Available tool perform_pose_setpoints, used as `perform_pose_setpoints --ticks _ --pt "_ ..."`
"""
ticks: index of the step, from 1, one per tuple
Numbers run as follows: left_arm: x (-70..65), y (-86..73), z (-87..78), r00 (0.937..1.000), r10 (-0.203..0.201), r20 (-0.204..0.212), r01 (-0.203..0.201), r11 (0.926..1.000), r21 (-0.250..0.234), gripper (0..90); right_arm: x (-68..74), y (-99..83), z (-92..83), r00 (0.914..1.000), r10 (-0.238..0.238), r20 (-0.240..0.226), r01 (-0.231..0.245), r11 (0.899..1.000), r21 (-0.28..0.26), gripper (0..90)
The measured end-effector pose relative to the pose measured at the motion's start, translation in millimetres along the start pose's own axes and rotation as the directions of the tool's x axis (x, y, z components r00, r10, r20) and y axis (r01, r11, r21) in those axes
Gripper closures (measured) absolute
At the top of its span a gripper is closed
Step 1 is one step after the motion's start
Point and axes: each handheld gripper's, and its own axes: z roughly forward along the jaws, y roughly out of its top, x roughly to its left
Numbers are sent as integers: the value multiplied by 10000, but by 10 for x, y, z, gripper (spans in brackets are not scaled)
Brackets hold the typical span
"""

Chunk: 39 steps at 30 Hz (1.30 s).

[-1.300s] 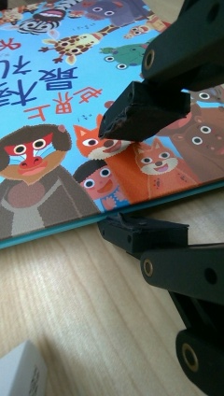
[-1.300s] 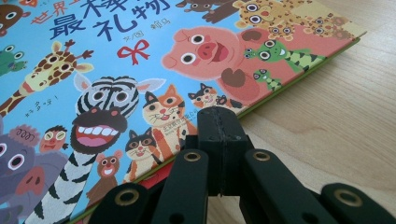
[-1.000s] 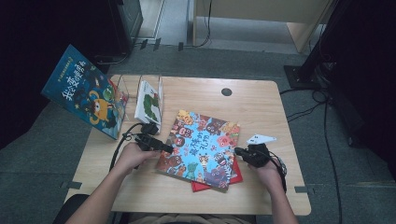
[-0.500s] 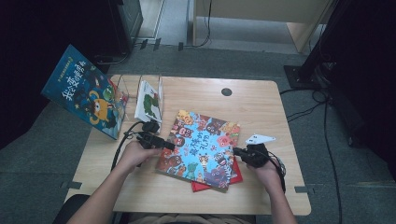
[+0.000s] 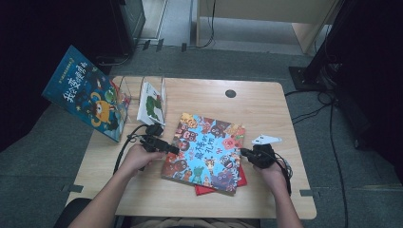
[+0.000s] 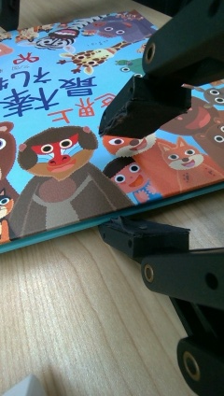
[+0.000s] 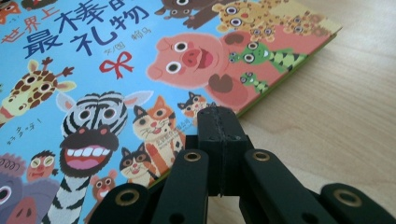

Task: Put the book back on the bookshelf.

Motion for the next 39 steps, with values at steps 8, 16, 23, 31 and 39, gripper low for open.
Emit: perform_pose_setpoints --ticks 8,16,23,31,39 --pt "-29 22 21 9997 -206 -134 203 9996 -210 447 -10 -26 -10 9997 110 -206 -105 9997 224 900" --pt "-48 19 30 9991 -410 -112 406 9988 -287 413 32 -24 -41 9988 -260 -416 273 9991 314 900" --pt "-37 24 26 9990 -447 16 447 9988 -213 392 51 -39 -43 9989 -362 -287 374 9984 425 900" --pt "-67 25 41 9986 -498 -198 491 9983 -326 391 41 -56 -49 9978 -449 -480 477 9972 579 900" --pt "-38 32 37 9919 -1270 -33 1267 9908 -471 460 13 -74 -41 9976 -179 -670 208 9989 429 900"
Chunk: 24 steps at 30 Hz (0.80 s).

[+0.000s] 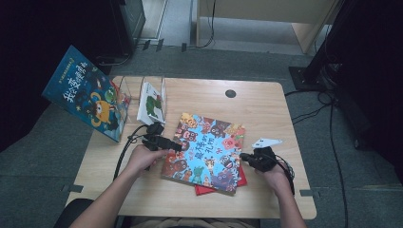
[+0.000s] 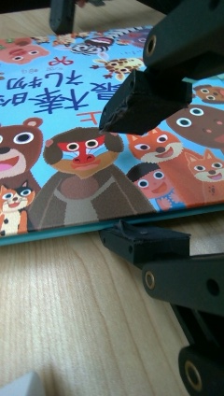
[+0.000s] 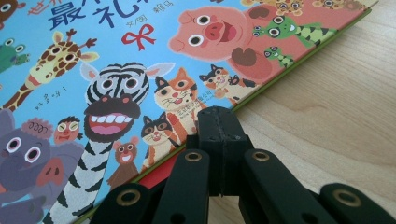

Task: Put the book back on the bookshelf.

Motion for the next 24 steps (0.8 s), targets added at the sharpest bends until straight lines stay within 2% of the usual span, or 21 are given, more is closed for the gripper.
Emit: perform_pose_setpoints --ticks 4,8,11,14,16,21,24 --pt "-47 20 -78 10000 -7 -35 7 10000 41 479 -24 -16 7 9995 243 -177 -245 9996 -120 900" --pt "-97 43 -260 9989 -44 457 67 9987 -506 502 -28 -16 35 9992 343 -205 -349 9990 -269 900" --pt "-160 70 -354 9988 238 421 -226 9993 -290 502 -7 -1 55 9994 286 -171 -291 9992 -284 900" --pt "-198 87 -418 9953 175 948 -160 9997 -162 502 5 10 71 9995 280 -148 -285 9991 -327 900" --pt "-232 110 -453 9935 211 1120 -201 9997 -101 502 9 15 84 9993 327 -180 -334 9987 -391 900" --pt "-278 178 -561 9927 192 1189 -170 9997 -191 500 55 41 125 9996 73 -278 -84 9992 -387 900" --pt "-312 202 -604 9944 273 1021 -265 9996 -88 504 72 53 149 9995 -11 -322 -3 9991 -429 900"
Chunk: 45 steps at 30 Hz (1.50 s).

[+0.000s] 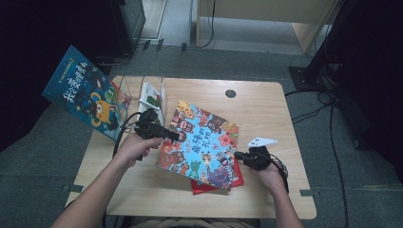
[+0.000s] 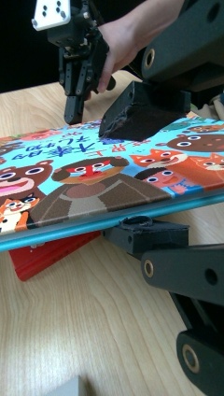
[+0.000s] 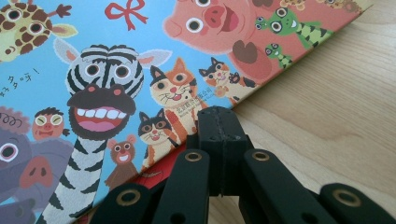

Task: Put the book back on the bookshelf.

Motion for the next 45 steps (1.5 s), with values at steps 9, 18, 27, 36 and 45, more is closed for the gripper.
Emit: perform_pose_setpoints --ticks 9,18,27,36,45 --pt "-52 63 -80 9997 -73 234 74 10000 -21 511 27 26 46 9999 -137 -54 137 9999 -58 900" --pt "-85 111 -65 10000 -6 90 2 9989 462 544 35 40 71 9997 -234 -92 233 9997 -100 900" --pt "-138 165 24 9979 -57 652 5 9968 795 592 89 68 124 9991 -399 -130 397 9991 -120 900" --pt "-173 196 15 9995 -3 300 -26 9952 980 641 99 77 142 9985 -537 -125 535 9984 -159 900" --pt "-232 254 33 9991 -1 421 -41 9950 999 677 121 90 172 9982 -595 -105 593 9980 -209 900"
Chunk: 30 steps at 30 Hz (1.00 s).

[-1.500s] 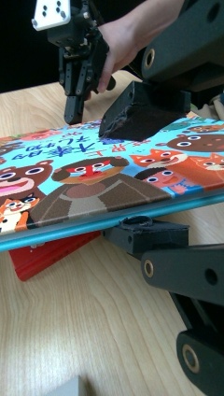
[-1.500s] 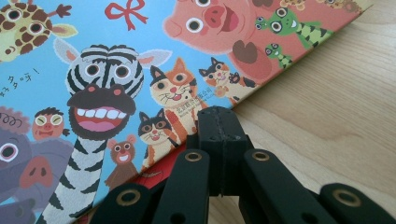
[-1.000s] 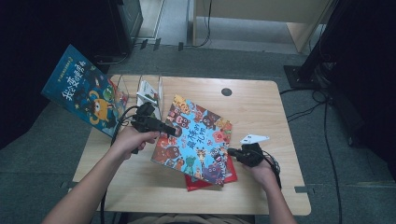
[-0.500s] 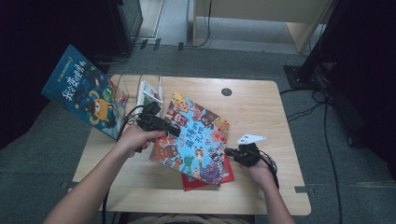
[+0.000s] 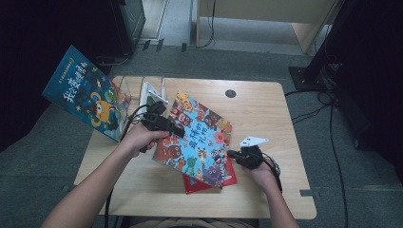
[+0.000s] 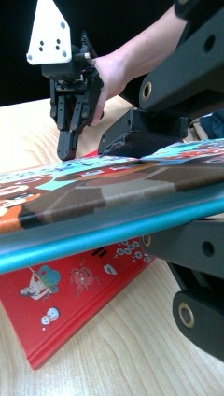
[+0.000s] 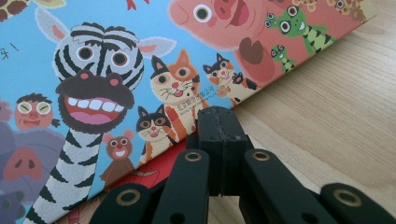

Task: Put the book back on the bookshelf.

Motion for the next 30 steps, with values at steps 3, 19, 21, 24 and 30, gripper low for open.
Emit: perform_pose_setpoints --ticks 3,19,21,24,30 --pt "-5 7 -3 10000 14 22 -14 10000 45 678 -2 -1 0 10000 -14 -11 14 10000 -7 900" --pt "-19 50 28 9996 20 278 -32 9989 460 714 10 3 10 10000 -55 25 55 10000 -14 900" --pt "-14 53 28 9995 29 301 -43 9989 462 715 10 3 10 10000 -70 17 70 10000 -14 900" --pt "-2 59 31 9993 8 372 -26 9988 493 719 11 4 9 10000 -92 13 92 10000 9 900" --pt "21 56 40 9975 270 660 -310 9976 612 724 8 2 10 9999 -112 11 112 9999 -5 900"
